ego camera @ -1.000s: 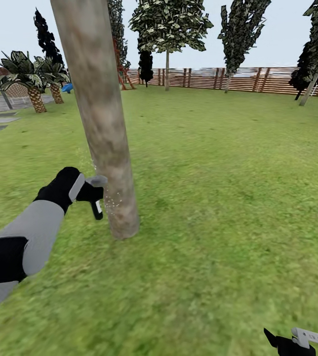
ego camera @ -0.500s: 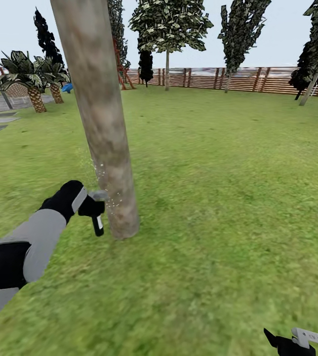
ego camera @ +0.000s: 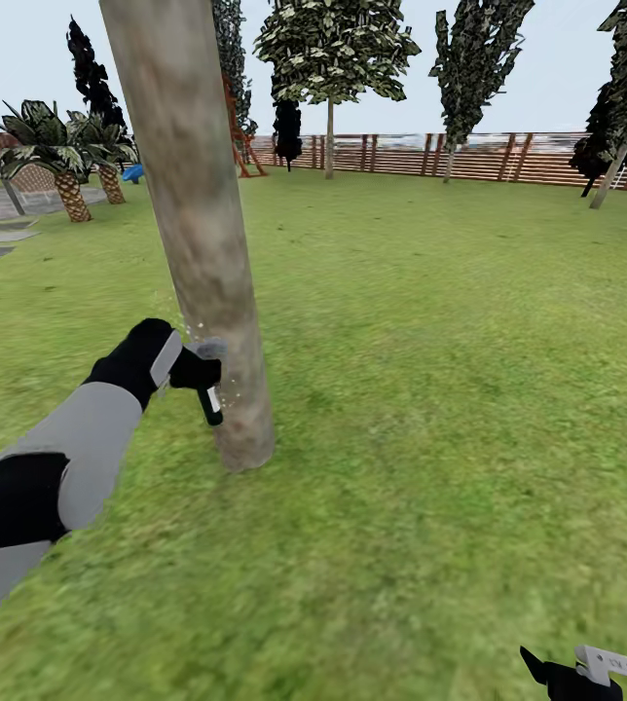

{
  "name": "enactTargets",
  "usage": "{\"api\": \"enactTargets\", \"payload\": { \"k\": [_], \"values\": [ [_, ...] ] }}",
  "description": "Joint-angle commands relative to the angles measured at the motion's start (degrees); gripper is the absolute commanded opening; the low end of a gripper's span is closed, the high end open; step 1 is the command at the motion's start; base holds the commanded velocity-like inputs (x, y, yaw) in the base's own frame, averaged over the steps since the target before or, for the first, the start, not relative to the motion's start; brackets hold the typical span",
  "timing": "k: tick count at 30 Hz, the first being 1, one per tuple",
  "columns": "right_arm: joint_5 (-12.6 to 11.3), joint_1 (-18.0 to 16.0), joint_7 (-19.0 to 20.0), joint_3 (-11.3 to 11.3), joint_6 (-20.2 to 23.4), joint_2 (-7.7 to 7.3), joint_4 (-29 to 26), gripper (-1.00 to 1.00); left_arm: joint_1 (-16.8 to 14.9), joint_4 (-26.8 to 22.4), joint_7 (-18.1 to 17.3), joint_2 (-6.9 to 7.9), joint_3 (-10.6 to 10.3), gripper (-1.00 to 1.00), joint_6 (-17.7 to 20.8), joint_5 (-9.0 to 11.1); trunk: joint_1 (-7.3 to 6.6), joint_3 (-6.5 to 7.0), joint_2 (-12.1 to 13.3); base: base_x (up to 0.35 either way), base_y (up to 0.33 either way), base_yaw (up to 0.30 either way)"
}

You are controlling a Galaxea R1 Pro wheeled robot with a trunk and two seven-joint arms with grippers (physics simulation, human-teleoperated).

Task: In the garden, pick up the pesticide atomizer on the floor and spray pesticide onto both trees until each tree trunk is fully covered.

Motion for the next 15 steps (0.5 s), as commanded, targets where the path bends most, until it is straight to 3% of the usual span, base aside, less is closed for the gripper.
{"api": "enactTargets", "payload": {
  "k": [1,4,7,9,15],
  "values": [
    [0.0,0.0,0.0,0.0,0.0,0.0,0.0,1.0,-1.6,0.2,0.0,-0.09,0.0,-1.0,0.0,-0.1,0.01,-0.01,0.0,0.0,0.0,0.0],
    [0.0,0.0,0.0,0.0,0.0,0.0,0.0,1.0,-6.1,4.5,0.1,-0.28,0.2,-1.0,0.1,-0.1,0.01,-0.01,0.0,0.0,0.0,0.0],
    [0.0,0.0,0.0,0.0,0.0,0.0,0.0,1.0,-5.9,6.3,0.1,-0.45,0.4,-1.0,0.0,-0.1,0.01,-0.01,0.0,0.0,0.0,0.0],
    [0.0,0.0,0.0,0.0,0.0,0.0,0.0,1.0,-4.4,6.5,0.1,-0.91,0.4,-1.0,0.0,-0.1,0.01,-0.01,0.0,0.0,0.0,0.0],
    [0.0,0.0,0.0,0.0,0.0,0.0,0.0,1.0,4.3,6.1,0.0,-1.83,0.1,-1.0,-0.6,-0.2,0.01,-0.01,0.0,0.0,0.0,0.0]
  ]
}}
